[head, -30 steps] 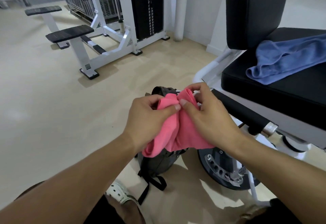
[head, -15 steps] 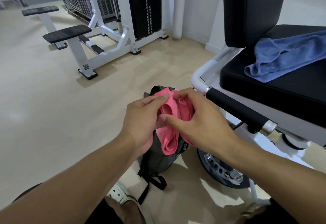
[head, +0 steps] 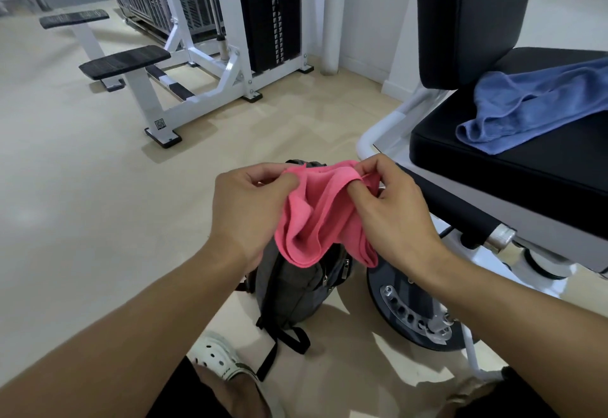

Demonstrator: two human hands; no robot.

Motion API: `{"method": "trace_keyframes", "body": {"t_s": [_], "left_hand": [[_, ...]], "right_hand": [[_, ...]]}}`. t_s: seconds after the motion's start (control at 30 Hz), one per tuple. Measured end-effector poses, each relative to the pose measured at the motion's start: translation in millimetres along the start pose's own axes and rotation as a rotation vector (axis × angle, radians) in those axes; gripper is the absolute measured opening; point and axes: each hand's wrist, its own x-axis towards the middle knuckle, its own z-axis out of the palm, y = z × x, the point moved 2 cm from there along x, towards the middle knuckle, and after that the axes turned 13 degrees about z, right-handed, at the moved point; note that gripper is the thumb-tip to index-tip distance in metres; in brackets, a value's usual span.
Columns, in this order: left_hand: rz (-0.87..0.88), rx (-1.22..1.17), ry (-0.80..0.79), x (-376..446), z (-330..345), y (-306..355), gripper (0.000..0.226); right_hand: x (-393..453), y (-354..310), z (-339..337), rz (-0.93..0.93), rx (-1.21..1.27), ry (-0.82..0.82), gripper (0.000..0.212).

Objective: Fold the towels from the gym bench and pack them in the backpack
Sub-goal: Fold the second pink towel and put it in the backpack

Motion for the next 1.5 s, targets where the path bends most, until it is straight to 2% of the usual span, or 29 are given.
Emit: {"method": "trace_keyframes", "body": {"t_s": [0.13,0.33,0.47,0.63,0.73,0.83,1.0,1.17,1.37,1.5], "left_hand": [[0.030,0.027,-0.120,-14.5,10.0,-3.0,0.020],[0.030,-0.038,-0.182,-18.1,14.3,1.0,0.023],[0.013,-0.027,-0.159,-18.8,14.2,0.5,0.026],[-0.057,-0.037,-0.130,-17.5,14.2,-3.6,0.007],[-0.059,-0.059,-0.052,-16.0,12.5,-2.3,0.007],[0.016,-0.002,0.036,-11.0,8.2,-2.3,0.018],[0.074,0.011,-0.065,-20.7,14.7,-1.3,0.017],[0.038,-0.016,-0.089,-20.6,17.0,-5.2,0.010],[0.036,0.062,-0.082,-13.8,11.1,-10.9,0.029],[0.009,-0.003,-0.080,-10.3,9.9,-13.6,0.017]], "right_hand": [[-6.8,-1.5,8.2,-0.027,-0.015,-0.095,0.018],[-7.9,-3.6,7.9,0.007,0.131,-0.206,0.017],[-9.2,-3.2,8.7,0.010,0.194,-0.215,0.017],[-8.6,-0.6,11.4,0.040,0.242,-0.196,0.011],[-6.3,-0.7,9.6,0.063,0.253,-0.170,0.012],[-4.2,0.1,8.9,0.042,0.223,-0.146,0.014],[-9.2,-0.3,11.3,-0.027,0.113,-0.142,0.008],[-9.5,-0.1,9.5,-0.050,0.003,-0.130,0.012],[-17.5,-3.2,11.9,-0.098,-0.089,-0.212,0.020],[-15.4,-4.4,9.4,-0.107,-0.071,-0.206,0.017]]}}
